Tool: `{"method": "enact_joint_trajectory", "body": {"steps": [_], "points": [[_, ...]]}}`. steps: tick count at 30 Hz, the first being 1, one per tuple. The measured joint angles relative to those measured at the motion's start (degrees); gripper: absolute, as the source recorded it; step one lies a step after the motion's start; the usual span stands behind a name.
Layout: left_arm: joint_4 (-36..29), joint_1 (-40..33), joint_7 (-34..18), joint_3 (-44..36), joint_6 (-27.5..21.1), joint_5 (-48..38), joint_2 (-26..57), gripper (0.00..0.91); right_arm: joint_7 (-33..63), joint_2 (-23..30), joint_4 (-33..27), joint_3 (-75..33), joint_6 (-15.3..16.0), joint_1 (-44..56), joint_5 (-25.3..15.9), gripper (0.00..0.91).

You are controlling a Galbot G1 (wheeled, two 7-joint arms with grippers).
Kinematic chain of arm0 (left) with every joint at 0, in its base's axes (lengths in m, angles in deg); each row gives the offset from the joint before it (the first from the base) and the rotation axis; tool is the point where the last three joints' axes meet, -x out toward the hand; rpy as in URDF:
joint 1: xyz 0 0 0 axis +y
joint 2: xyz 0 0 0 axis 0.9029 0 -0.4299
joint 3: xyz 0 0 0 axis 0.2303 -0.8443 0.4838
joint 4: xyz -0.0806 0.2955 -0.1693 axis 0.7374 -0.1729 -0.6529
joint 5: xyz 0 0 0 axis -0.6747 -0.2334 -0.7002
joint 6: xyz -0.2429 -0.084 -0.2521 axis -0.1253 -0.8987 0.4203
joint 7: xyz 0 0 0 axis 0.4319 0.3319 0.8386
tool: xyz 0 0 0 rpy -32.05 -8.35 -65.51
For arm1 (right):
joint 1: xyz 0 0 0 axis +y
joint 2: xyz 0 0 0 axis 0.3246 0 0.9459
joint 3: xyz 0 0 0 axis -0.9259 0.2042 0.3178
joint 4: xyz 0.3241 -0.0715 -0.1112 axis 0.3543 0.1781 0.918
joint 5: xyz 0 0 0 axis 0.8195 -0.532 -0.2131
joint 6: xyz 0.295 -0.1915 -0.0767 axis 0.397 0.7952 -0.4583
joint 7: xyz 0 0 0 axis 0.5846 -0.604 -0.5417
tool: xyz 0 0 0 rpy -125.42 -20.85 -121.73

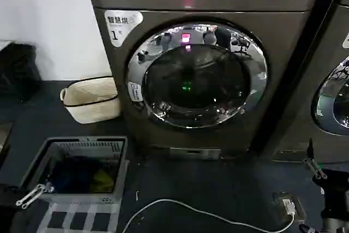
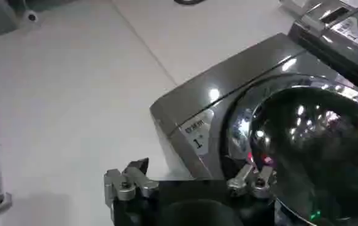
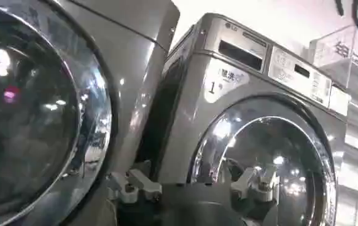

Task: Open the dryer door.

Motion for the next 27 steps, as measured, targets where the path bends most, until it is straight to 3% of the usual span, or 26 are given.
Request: {"method": "enact_joint_trajectory", "body": {"steps": [13,27], "points": [[-1.29,-0.97,0.05,-2.16,-0.37,1.41,-0.61,0.907,-7.81,-9.67,-5.69,3.69,2.26,-4.74,7.59,0.907],[-1.71,-1.38,0.15,-3.25,-0.22,2.48,-1.13,0.907,-11.77,-22.06,-12.18,11.94,2.27,-14.37,13.32,0.907]]}}
